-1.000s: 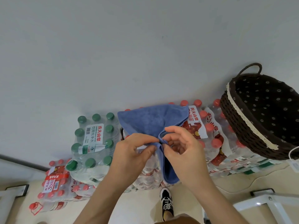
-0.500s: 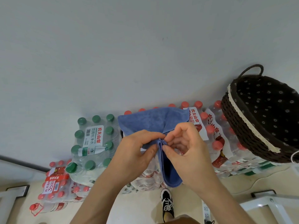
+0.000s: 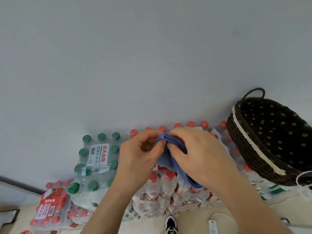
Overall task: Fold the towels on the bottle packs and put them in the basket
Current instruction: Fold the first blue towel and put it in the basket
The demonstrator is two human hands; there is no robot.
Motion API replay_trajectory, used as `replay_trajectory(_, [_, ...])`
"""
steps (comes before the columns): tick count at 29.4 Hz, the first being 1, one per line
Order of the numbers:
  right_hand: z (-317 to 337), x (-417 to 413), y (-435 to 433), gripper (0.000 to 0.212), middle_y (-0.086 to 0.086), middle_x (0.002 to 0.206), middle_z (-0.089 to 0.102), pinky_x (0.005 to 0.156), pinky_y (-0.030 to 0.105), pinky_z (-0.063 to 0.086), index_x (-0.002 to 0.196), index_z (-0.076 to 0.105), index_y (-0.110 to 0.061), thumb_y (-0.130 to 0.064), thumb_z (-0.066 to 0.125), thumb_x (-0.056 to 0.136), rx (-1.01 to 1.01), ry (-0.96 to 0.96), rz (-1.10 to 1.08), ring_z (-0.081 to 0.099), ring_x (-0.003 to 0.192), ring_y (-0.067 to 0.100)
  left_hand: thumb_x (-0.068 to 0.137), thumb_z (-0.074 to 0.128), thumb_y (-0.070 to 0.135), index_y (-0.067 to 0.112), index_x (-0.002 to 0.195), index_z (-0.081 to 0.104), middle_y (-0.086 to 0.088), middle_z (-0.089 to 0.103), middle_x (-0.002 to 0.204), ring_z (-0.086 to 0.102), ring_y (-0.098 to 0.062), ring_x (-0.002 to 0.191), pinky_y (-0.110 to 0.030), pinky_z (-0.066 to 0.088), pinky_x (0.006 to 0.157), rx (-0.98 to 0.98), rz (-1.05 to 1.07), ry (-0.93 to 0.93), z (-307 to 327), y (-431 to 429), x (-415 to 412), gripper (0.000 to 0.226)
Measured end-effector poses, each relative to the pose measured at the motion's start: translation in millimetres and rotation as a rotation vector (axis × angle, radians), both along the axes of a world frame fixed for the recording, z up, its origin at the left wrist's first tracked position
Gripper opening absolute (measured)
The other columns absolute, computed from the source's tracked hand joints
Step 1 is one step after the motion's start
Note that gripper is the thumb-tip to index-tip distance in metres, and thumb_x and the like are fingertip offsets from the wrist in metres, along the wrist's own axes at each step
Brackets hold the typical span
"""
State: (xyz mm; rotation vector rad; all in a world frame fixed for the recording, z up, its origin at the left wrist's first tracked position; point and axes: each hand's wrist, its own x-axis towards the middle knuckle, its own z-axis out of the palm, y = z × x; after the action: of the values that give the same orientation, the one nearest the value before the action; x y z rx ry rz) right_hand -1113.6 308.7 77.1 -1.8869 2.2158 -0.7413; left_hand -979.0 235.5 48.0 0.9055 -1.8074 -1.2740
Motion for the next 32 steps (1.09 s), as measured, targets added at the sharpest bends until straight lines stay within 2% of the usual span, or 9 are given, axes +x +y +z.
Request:
replay_trajectory(4, [20,4,-11,0.018,-0.006,0.077,0.057,0.065,0.038,0.045,0.081,0.051,-0.024,-0.033,0.038,0.088,-0.063,0.073,0.08,0.054,0.071,0.017,0.084,0.069,0.006,0.022,0.095,0.069,0.004,0.074,0.084,0.07,-0.014,0.081,-0.025,0.056,0.074,0.01,0.003,0.098,19,-1,11,0.019])
replay_trajectory(7, [46,3,-13,0.015,-0.006,0.079,0.059,0.068,0.039,0.045,0.087,0.056,-0.023,-0.03,0.043,0.09,-0.074,0.007,0.176,0.054,0.073,0.014,0.082,0.072,0.014,0.039,0.107,0.061,-0.004,0.072,0.079,0.068,-0.022,0.075,-0.036,0.057,0.069,-0.012,-0.081,0.041,32,-3,28,0.038])
replay_trajectory(11, [82,9,-13,0.015,-0.011,0.081,0.063,0.069,0.03,0.045,0.091,0.061,-0.025,-0.02,0.047,0.09,-0.169,-0.071,0.31,0.058,0.077,0.009,0.079,0.068,0.022,0.05,0.121,0.05,-0.013,0.057,0.062,0.05,-0.017,0.054,-0.033,0.044,0.051,0.001,-0.233,-0.065,41,-10,45,0.054])
replay_trajectory(15, [98,17,-15,0.013,-0.014,0.078,0.058,0.068,0.037,0.046,0.09,0.053,-0.029,-0.024,0.041,0.092,-0.21,-0.003,0.344,0.055,0.074,0.01,0.079,0.072,0.022,0.028,0.123,0.058,-0.017,0.07,0.106,0.068,-0.029,0.099,-0.054,0.053,0.086,0.186,-0.364,0.1,53,-11,59,0.047])
replay_trajectory(21, [91,16,-22,0.022,-0.008,0.092,0.061,0.069,0.047,0.049,0.106,0.044,-0.034,-0.037,0.026,0.094,-0.249,0.216,0.296,0.061,0.078,0.024,0.083,0.071,0.018,0.013,0.114,0.063,-0.018,0.07,0.106,0.068,-0.032,0.101,-0.053,0.053,0.089,0.178,-0.387,-0.069,48,-23,76,0.032])
replay_trajectory(24, [85,0,-32,0.019,-0.011,0.087,0.062,0.073,0.04,0.048,0.103,0.052,-0.028,-0.031,0.035,0.095,-0.224,0.093,0.279,0.059,0.079,0.015,0.085,0.068,0.022,0.023,0.109,0.066,-0.012,0.073,0.083,0.071,-0.02,0.08,-0.043,0.056,0.079,0.141,-0.41,-0.239,31,-31,81,0.024])
replay_trajectory(26, [79,-14,-39,0.018,-0.015,0.084,0.063,0.075,0.03,0.047,0.102,0.058,-0.028,-0.027,0.04,0.098,-0.189,0.0,0.251,0.058,0.08,0.006,0.082,0.065,0.032,0.021,0.104,0.066,-0.018,0.067,0.073,0.064,-0.022,0.068,-0.045,0.052,0.075,0.131,-0.364,-0.314,12,-38,80,0.025])
replay_trajectory(29, [71,-40,-53,0.018,-0.017,0.083,0.065,0.076,0.023,0.045,0.1,0.063,-0.03,-0.024,0.046,0.098,-0.076,-0.04,0.194,0.059,0.083,0.001,0.084,0.06,0.039,0.013,0.101,0.062,-0.024,0.066,0.092,0.064,-0.039,0.087,-0.055,0.049,0.088,0.2,-0.28,-0.318,-14,-51,70,0.032])
replay_trajectory(32, [60,-72,-70,0.019,-0.005,0.085,0.068,0.079,0.032,0.046,0.096,0.067,-0.02,-0.022,0.048,0.097,0.014,-0.03,0.091,0.06,0.084,0.013,0.093,0.055,0.026,0.021,0.09,0.063,0.001,0.069,0.08,0.062,-0.011,0.076,-0.037,0.048,0.075,0.013,-0.065,-0.342,-26,-70,48,0.009])
